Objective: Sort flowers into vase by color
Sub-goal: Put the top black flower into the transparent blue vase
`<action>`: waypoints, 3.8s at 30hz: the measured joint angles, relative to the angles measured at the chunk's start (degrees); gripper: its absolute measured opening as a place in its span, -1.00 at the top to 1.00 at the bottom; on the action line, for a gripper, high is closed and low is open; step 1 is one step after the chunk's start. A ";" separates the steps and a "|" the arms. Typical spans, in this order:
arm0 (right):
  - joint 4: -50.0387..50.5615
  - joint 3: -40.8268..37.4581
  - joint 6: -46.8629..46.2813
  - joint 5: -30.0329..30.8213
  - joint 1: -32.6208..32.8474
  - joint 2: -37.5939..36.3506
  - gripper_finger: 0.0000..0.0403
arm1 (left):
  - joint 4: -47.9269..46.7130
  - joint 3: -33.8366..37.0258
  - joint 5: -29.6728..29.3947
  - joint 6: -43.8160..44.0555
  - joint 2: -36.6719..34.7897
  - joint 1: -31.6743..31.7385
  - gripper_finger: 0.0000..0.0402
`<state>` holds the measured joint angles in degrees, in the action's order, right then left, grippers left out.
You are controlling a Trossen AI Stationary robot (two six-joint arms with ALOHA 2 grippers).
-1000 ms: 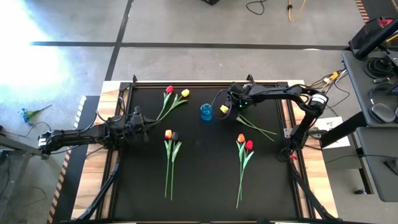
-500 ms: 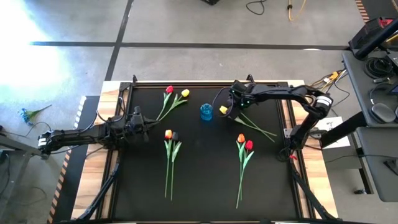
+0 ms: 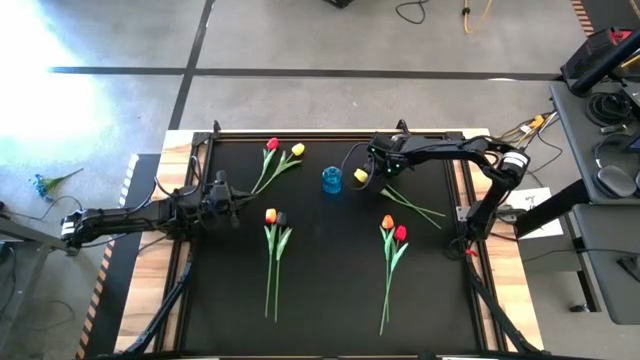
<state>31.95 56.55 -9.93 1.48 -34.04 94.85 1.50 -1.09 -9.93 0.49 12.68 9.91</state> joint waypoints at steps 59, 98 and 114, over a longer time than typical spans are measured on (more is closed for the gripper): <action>-53.79 -0.09 7.59 7.01 15.32 -23.55 0.94 | 0.00 -0.01 0.00 0.01 0.05 0.00 1.00; -70.42 -0.20 9.53 9.96 15.43 -5.81 0.94 | 0.01 -0.01 0.00 0.00 0.16 -0.01 1.00; -74.45 -0.93 13.63 16.61 17.05 -2.91 0.94 | 0.00 -0.01 0.00 0.01 0.16 -0.01 1.00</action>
<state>-42.50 55.63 3.70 18.09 -16.99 91.95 1.50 -1.10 -9.93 0.51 12.84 9.90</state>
